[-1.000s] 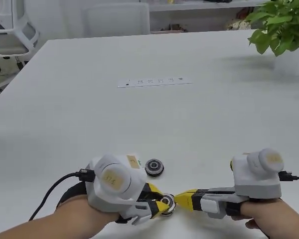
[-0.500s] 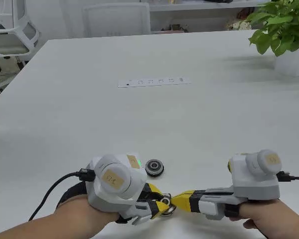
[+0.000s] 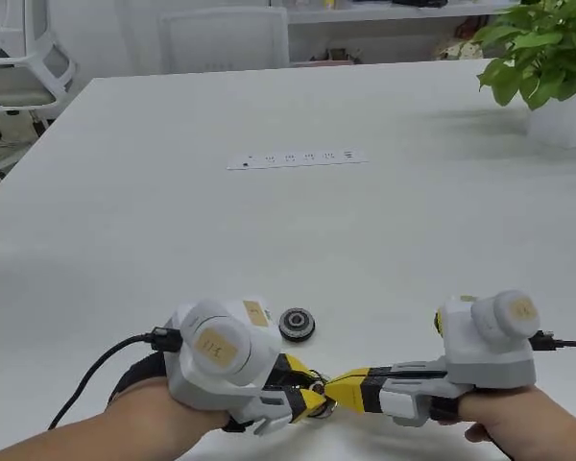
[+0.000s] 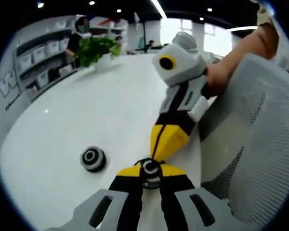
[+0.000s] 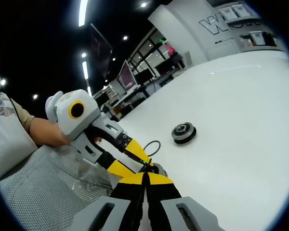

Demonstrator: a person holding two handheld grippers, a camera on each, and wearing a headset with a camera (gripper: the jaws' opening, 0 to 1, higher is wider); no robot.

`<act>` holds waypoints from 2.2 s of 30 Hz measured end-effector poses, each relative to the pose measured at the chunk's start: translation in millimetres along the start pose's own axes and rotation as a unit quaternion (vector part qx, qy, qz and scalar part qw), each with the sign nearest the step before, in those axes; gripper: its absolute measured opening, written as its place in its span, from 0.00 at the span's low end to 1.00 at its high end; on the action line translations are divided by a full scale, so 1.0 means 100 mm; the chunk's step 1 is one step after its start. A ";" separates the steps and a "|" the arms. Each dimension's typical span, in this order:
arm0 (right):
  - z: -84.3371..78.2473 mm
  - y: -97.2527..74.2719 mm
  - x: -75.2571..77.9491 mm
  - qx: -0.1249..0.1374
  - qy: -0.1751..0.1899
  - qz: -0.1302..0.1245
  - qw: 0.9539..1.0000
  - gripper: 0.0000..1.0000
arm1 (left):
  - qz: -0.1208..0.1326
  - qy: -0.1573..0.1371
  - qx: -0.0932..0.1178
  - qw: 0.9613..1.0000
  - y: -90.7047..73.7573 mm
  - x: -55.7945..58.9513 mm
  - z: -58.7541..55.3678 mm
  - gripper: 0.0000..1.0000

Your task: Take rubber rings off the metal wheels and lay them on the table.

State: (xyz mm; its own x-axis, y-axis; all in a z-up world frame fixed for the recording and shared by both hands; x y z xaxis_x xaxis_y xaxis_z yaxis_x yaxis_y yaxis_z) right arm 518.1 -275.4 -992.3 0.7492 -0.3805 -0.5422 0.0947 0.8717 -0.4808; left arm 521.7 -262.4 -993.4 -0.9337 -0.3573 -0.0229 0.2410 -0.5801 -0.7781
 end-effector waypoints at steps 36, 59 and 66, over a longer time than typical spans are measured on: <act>0.06 -0.10 -0.03 0.012 -0.011 0.006 1.000 0.00 | -0.018 -0.010 0.023 1.000 -0.44 0.04 0.06 0.38; 0.31 -0.10 -0.15 0.014 -0.034 0.019 0.999 0.00 | 0.021 -0.058 0.059 0.996 -0.99 -0.14 -0.05 0.64; 0.42 -0.05 -0.15 0.011 -0.044 0.021 0.999 0.00 | 0.032 -0.057 0.055 0.996 -1.08 -0.14 -0.14 0.70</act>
State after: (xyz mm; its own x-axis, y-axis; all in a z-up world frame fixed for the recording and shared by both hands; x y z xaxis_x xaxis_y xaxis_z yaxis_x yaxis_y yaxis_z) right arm 533.7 -261.2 -952.3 0.8078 -0.3155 -0.4978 0.0760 0.8933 -0.4429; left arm 504.7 -184.9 -918.3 -0.8806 -0.4739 0.0069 0.3321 -0.6274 -0.7043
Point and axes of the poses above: the centre of the closed fingertips' face, and the gripper's own axes: y roughly forward along the fingers, x roughly to its right, z roughly out of its top, the point moved 1 cm from there along -y, roughly backward along the fingers, and after that the axes turned 11 degrees about -x, right-handed, at the moved point
